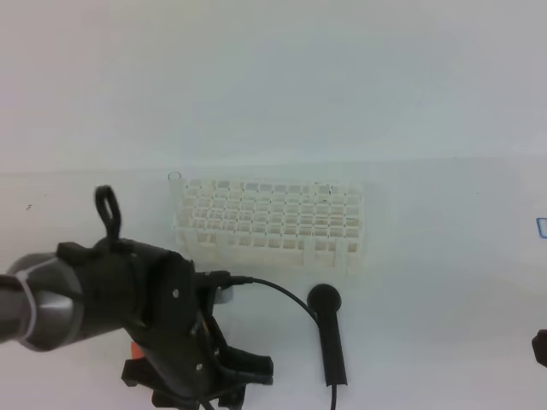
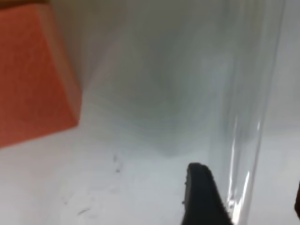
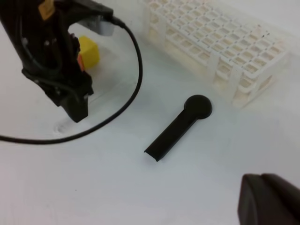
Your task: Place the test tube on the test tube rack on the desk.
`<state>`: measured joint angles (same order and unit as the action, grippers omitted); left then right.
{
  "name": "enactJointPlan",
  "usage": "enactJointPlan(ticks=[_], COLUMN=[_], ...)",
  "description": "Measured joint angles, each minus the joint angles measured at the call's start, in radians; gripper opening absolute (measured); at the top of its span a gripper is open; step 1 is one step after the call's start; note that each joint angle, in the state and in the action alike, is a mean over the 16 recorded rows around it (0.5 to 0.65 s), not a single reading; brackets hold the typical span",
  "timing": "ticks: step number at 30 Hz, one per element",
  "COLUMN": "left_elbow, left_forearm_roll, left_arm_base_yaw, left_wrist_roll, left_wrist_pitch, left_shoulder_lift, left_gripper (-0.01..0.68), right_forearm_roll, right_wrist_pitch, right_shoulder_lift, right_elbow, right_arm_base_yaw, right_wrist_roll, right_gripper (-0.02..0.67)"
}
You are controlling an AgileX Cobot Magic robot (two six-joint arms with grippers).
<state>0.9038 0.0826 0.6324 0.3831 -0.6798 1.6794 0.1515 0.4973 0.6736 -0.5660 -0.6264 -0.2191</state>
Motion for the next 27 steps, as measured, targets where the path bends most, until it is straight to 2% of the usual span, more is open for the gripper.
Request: enactJointPlan(ticks=[7, 15, 27], left_elbow=[0.001, 0.019, 0.076], left_forearm_roll=[-0.079, -0.098, -0.088], left_arm_base_yaw=[0.043, 0.047, 0.047], left_wrist_roll=[0.079, 0.093, 0.022], left_wrist_pitch=[0.0, -0.006, -0.046], left_shoulder_lift=[0.003, 0.045, 0.123], left_gripper=[0.365, 0.347, 0.088], right_forearm_roll=[0.0, 0.0, 0.0], right_wrist_pitch=[0.0, 0.0, 0.0], right_shoulder_lift=[0.0, 0.0, 0.0], right_elbow=[0.0, 0.0, 0.0], right_arm_base_yaw=[0.0, 0.0, 0.0], right_wrist_roll=[0.0, -0.001, -0.001], right_gripper=[-0.001, -0.001, -0.001])
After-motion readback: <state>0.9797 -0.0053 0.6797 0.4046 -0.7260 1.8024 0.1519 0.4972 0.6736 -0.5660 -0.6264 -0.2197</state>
